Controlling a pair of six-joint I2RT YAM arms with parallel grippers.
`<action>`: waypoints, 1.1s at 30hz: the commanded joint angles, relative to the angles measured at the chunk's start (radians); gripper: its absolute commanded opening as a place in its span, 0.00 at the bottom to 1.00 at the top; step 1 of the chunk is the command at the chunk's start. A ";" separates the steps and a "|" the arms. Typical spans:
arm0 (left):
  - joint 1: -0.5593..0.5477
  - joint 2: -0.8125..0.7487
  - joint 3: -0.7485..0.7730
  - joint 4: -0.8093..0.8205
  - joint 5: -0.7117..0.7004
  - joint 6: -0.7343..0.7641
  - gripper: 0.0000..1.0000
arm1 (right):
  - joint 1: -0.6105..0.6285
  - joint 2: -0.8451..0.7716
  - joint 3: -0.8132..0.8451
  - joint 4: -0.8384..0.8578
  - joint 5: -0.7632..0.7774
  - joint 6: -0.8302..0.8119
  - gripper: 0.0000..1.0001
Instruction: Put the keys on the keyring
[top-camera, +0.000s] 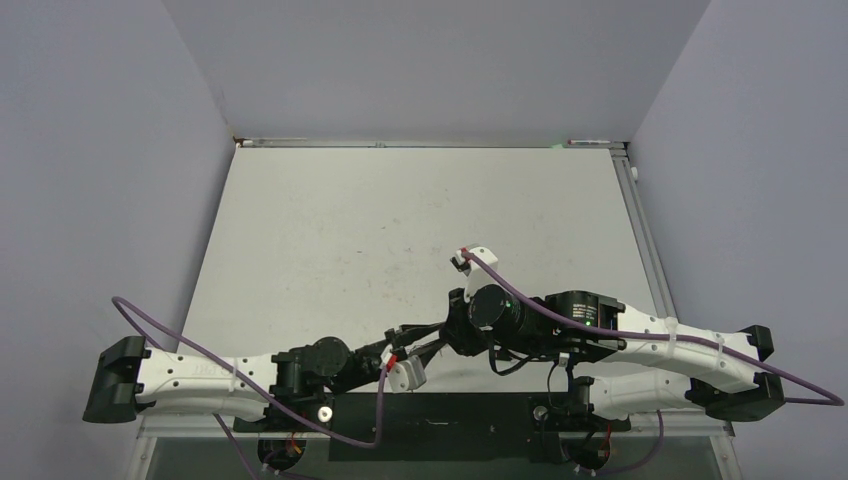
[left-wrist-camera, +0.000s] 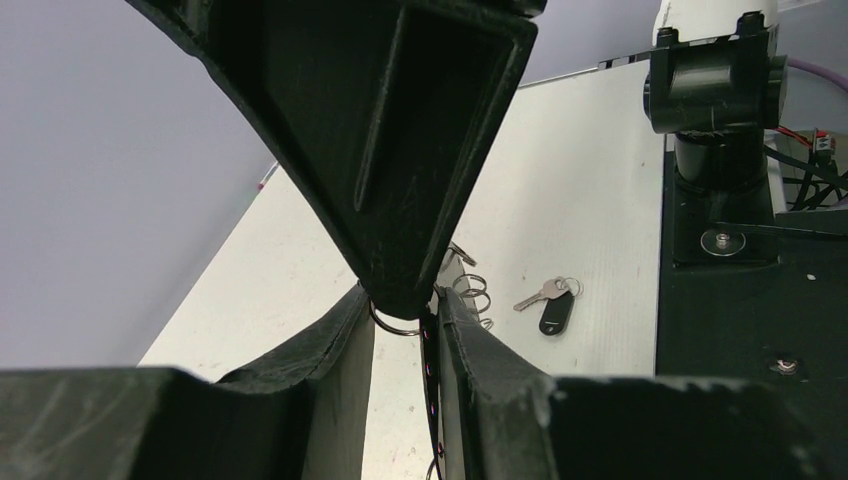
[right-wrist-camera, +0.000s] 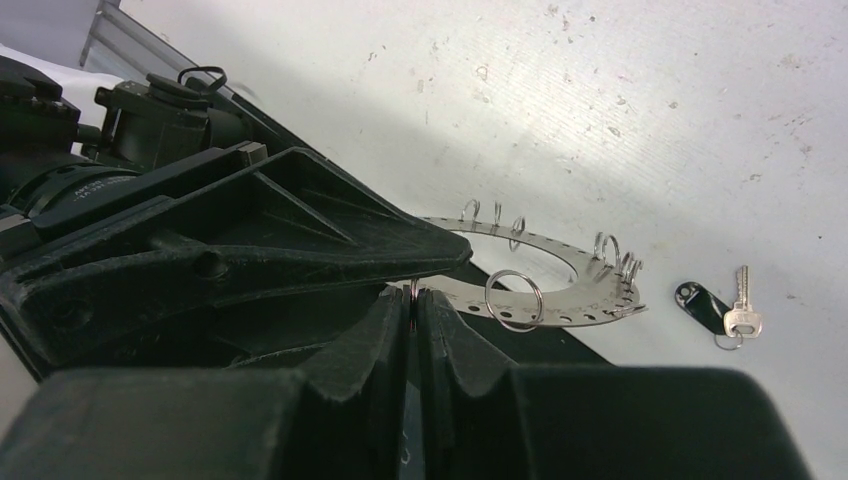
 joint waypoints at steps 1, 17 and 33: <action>-0.003 -0.029 0.009 0.023 0.030 -0.028 0.00 | 0.009 -0.016 0.055 0.047 0.025 0.001 0.17; -0.003 -0.114 -0.040 0.106 -0.013 -0.284 0.00 | 0.009 -0.069 0.023 0.110 0.009 -0.047 0.33; -0.003 -0.075 -0.027 0.148 -0.112 -0.383 0.00 | 0.031 -0.026 -0.009 0.126 -0.002 -0.029 0.34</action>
